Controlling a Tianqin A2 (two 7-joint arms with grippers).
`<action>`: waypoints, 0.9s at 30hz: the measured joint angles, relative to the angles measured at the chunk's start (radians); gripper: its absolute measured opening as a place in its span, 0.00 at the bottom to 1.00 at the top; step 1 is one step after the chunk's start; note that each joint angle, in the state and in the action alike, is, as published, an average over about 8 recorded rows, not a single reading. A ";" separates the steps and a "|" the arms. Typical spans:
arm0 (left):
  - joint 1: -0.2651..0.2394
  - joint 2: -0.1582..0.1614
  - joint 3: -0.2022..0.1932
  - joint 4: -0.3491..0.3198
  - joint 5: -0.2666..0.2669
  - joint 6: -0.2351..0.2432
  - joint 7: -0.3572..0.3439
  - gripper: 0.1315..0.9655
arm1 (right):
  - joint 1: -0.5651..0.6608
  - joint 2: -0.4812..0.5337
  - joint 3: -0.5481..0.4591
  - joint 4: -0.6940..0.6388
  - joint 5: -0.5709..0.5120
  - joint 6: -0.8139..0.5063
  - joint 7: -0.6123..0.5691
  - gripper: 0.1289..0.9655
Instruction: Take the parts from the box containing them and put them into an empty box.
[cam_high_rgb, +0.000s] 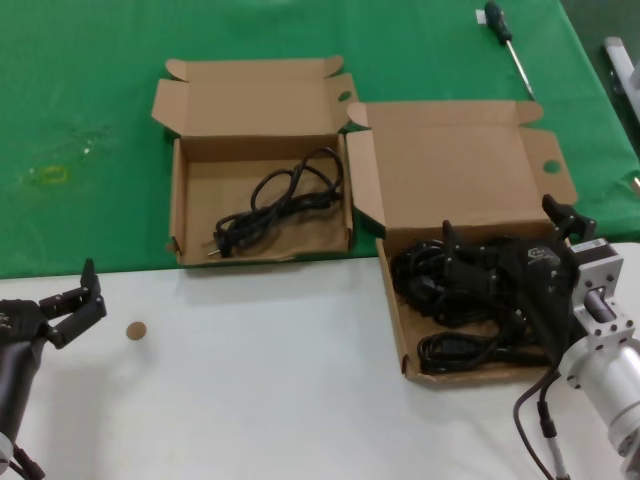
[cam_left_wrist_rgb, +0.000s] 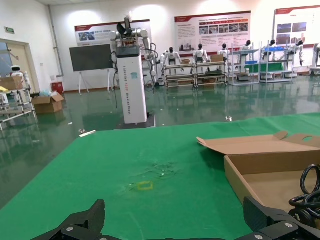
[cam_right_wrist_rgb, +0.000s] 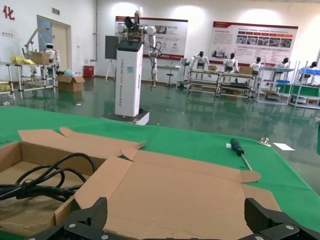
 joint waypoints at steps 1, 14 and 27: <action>0.000 0.000 0.000 0.000 0.000 0.000 0.000 1.00 | 0.000 0.000 0.000 0.000 0.000 0.000 0.000 1.00; 0.000 0.000 0.000 0.000 0.000 0.000 0.000 1.00 | 0.000 0.000 0.000 0.000 0.000 0.000 0.000 1.00; 0.000 0.000 0.000 0.000 0.000 0.000 0.000 1.00 | 0.000 0.000 0.000 0.000 0.000 0.000 0.000 1.00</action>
